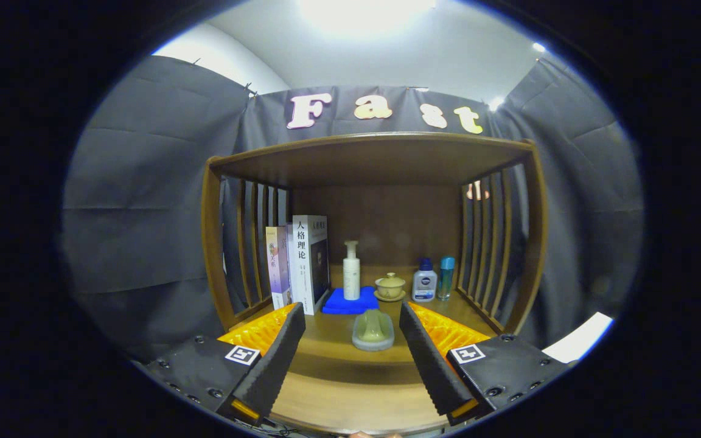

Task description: Pull open the drawer, take out the items inside it, and place them on the countertop above the cabinet.

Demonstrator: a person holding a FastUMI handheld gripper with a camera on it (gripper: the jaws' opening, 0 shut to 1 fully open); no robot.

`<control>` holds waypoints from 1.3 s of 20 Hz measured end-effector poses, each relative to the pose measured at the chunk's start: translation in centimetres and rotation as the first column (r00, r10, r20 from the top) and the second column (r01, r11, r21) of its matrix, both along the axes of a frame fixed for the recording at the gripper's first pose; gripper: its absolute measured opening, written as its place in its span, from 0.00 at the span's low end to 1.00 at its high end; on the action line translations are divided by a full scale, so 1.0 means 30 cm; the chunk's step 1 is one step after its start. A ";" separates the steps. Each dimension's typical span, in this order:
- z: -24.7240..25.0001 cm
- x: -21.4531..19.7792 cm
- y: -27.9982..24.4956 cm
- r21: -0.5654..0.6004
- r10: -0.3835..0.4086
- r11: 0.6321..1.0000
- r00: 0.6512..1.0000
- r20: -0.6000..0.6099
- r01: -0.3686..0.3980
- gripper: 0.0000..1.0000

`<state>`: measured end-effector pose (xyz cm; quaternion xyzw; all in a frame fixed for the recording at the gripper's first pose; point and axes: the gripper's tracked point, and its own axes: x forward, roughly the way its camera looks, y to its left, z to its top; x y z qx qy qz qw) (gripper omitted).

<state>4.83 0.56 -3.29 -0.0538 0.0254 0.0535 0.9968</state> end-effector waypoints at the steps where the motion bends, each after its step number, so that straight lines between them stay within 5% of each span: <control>1: -0.031 -0.042 -0.016 0.006 -0.016 1.000 1.000 0.004 0.016 0.98; 11: -0.304 -0.268 -0.179 -0.028 -0.149 0.989 0.988 -0.031 0.148 0.98; 18: -0.489 -0.332 -0.081 -0.119 -0.061 0.992 0.993 -0.104 0.048 0.99; 26: -0.682 -0.302 -0.094 -0.149 -0.095 0.987 0.967 -0.235 0.060 0.98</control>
